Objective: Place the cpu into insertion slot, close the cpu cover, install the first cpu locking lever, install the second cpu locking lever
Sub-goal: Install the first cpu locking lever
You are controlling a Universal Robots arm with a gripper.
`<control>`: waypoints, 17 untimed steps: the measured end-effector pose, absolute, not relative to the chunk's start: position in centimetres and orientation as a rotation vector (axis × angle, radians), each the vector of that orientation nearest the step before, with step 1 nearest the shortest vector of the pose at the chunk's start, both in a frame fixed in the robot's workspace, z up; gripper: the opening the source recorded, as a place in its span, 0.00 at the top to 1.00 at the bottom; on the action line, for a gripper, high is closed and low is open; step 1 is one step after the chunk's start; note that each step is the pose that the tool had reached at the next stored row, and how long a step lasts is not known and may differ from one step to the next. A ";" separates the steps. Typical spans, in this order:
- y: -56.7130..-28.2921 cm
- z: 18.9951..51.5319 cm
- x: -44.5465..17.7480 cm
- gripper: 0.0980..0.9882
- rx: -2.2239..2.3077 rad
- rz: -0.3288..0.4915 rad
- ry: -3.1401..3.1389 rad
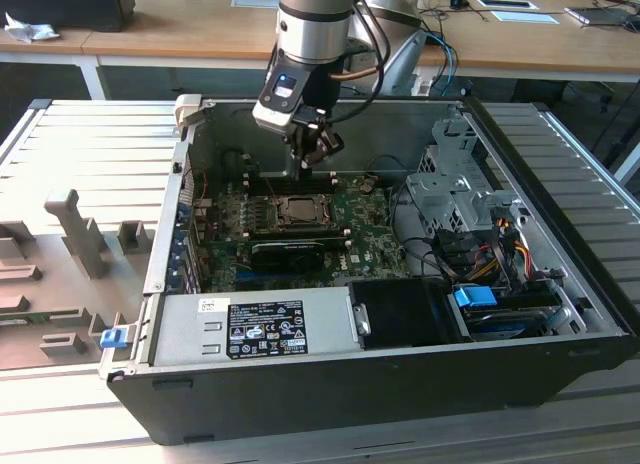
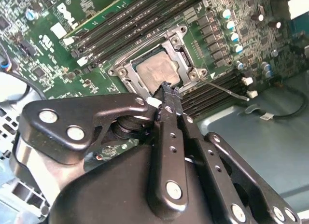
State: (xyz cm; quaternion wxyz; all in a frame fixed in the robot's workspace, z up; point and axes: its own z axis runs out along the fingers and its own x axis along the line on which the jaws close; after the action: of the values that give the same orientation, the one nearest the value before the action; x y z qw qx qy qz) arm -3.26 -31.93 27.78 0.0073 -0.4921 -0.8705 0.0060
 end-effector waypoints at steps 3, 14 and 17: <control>-31.9 27.8 -3.3 0.99 -1.489 0.019 -2.750; -31.9 27.8 -3.3 0.99 -1.185 0.021 -2.895; -31.9 27.8 -3.3 0.99 -1.089 0.022 -2.933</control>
State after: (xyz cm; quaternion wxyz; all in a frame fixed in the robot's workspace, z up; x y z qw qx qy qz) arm -3.27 -31.93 27.76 0.0063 -0.3480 -0.9374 0.0070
